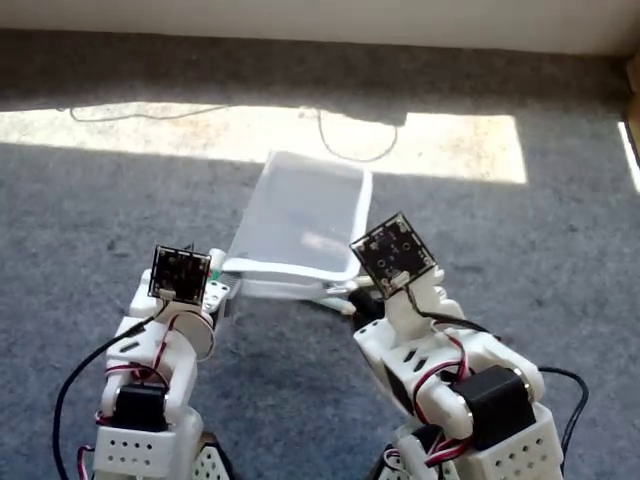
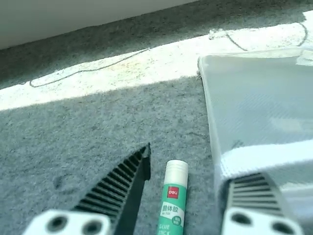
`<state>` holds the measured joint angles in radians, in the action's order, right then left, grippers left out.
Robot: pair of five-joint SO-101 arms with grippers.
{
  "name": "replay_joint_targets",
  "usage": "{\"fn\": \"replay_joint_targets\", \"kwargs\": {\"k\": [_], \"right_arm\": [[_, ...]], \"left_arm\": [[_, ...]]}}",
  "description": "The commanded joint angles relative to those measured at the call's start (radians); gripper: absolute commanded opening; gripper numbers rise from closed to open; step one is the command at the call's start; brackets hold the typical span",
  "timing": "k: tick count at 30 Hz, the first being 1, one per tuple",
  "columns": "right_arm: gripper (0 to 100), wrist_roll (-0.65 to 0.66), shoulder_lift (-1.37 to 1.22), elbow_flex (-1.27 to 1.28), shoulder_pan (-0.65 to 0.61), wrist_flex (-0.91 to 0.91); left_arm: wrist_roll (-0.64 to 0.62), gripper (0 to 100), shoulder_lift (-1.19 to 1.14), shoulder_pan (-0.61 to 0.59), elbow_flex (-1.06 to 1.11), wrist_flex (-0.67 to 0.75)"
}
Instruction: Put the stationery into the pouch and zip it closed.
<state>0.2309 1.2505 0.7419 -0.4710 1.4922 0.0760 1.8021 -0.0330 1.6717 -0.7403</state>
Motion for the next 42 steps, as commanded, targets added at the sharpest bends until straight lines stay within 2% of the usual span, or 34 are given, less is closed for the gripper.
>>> {"fn": "replay_joint_targets", "kwargs": {"k": [1,5,9,11,16,19,23,30,35,42], "right_arm": [[0.5,-0.005,0.018,-0.068,-0.010,0.007],[0.5,-0.006,0.018,-0.068,-0.010,0.007],[1.0,-0.009,0.018,-0.067,-0.010,0.007],[2.2,-0.006,0.016,-0.067,-0.008,0.007],[17.5,-0.011,0.016,-0.062,-0.005,0.007],[23.0,-0.008,0.016,-0.062,-0.005,0.007],[23.1,-0.006,0.016,-0.065,-0.004,0.005],[23.1,-0.006,0.010,-0.064,-0.002,-0.002],[23.1,-0.005,0.008,-0.062,-0.001,-0.013],[23.1,-0.005,0.007,-0.062,0.068,-0.081]], "left_arm": [[-0.009,22,0.001,-0.008,-0.001,0.025],[-0.006,9,0.001,0.013,-0.010,0.021],[-0.006,0,-0.002,0.012,-0.074,0.005],[-0.006,1,-0.004,0.016,-0.125,-0.051],[-0.011,1,-0.007,0.027,-0.257,-0.183],[-0.011,1,-0.008,0.027,-0.312,-0.230],[-0.012,1,-0.008,0.019,-0.358,-0.272],[-0.012,1,-0.012,-0.091,-0.450,-0.287],[-0.014,1,-0.012,-0.097,-0.499,-0.358],[-0.018,1,-0.027,-0.097,-0.585,-0.433]]}}
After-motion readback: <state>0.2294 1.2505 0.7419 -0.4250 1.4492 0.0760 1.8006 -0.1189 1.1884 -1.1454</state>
